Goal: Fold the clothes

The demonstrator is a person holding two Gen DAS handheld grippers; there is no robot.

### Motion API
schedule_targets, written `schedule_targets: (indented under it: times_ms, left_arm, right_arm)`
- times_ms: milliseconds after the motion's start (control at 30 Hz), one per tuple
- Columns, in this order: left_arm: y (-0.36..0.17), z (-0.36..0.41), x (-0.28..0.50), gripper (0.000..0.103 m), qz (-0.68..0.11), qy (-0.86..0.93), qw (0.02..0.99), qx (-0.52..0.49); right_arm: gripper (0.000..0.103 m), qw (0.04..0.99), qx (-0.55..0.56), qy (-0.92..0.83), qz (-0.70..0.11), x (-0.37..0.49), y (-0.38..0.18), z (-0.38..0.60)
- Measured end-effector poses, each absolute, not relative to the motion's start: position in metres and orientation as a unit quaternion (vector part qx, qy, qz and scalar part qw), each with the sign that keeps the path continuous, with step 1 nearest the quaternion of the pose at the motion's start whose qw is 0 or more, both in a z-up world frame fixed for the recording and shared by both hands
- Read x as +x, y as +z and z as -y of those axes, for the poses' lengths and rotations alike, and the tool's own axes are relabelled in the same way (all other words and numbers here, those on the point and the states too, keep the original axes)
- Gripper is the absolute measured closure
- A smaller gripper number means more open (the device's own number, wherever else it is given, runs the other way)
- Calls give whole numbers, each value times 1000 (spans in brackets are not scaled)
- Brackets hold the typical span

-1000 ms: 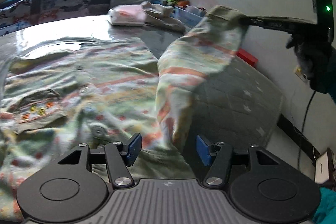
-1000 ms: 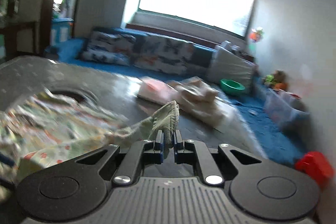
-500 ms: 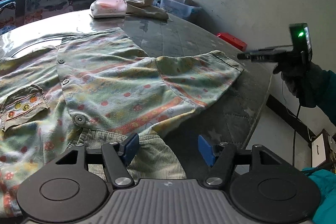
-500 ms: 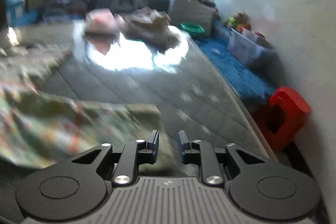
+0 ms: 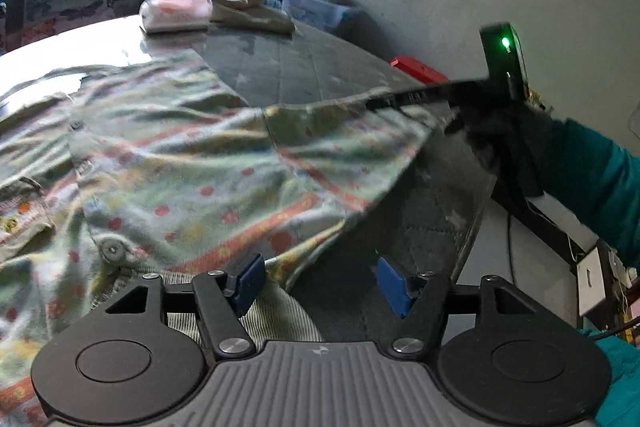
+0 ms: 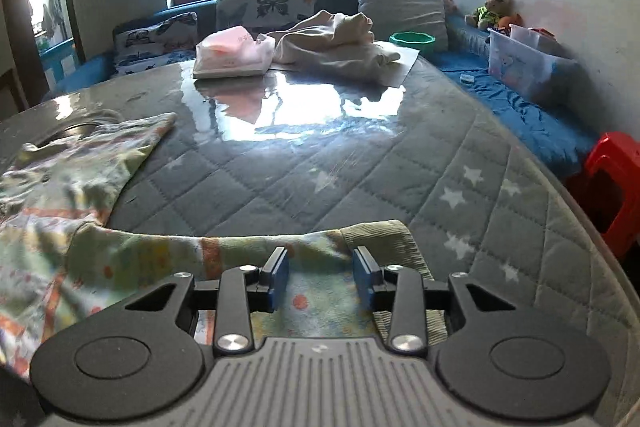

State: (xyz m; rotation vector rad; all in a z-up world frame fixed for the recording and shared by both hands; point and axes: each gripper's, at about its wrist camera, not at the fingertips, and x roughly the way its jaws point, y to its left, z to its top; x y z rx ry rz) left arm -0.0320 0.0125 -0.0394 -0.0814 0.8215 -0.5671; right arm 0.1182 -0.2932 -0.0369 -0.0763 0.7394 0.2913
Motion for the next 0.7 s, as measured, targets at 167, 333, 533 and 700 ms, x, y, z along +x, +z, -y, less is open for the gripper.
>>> schedule_targets:
  times_ms: [167, 333, 533, 700]
  left_arm:
    - [-39, -15, -34, 34, -393, -279, 876, -42]
    - [-18, -45, -32, 34, -372, -242, 895, -46]
    - [11, -116, 0, 35, -346, -99, 932, -52]
    - [15, -180, 39, 37, -352, 20, 933, -67]
  right_arm:
    - [67, 919, -40, 134, -368, 126, -33, 290]
    - [66, 915, -71, 168, -360, 126, -11, 266]
    - [66, 892, -56, 257, -368, 148, 14, 213]
    - [66, 873, -52, 305, -378, 175, 17, 163]
